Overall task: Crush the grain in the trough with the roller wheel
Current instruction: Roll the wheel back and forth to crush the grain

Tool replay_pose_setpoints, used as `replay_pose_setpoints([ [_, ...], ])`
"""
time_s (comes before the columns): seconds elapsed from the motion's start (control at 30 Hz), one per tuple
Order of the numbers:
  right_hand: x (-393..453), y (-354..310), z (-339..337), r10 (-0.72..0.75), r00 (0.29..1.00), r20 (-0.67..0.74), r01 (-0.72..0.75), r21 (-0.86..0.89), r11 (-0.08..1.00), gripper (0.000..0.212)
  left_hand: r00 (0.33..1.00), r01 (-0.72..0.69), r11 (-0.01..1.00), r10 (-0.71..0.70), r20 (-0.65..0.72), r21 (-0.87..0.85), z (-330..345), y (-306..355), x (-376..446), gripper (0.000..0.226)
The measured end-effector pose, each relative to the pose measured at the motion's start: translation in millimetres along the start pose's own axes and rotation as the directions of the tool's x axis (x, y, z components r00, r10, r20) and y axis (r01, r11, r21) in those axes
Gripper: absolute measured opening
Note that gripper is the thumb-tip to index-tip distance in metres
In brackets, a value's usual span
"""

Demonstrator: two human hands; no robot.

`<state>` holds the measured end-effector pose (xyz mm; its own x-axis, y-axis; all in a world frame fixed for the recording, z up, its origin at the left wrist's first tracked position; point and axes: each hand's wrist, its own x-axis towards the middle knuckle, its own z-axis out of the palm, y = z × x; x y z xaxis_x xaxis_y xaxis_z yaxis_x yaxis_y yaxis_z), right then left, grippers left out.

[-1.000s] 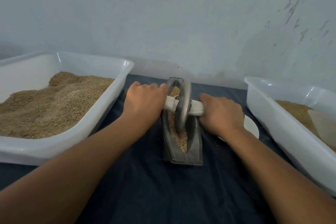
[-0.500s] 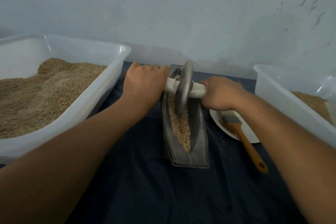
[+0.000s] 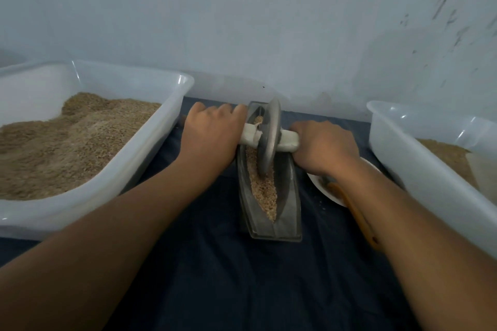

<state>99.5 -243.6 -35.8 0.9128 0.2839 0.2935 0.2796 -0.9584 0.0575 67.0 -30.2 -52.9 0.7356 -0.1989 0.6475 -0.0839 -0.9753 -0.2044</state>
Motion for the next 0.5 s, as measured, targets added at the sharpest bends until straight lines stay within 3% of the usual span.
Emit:
replay_pose_setpoints([
  [0.5, -49, -13, 6, 0.051, 0.96, -0.276, -0.064, -0.038, 0.997, 0.023, 1.0, 0.005, 1.0, -0.005, 0.019, 0.016, -29, 9, -29, 0.037],
])
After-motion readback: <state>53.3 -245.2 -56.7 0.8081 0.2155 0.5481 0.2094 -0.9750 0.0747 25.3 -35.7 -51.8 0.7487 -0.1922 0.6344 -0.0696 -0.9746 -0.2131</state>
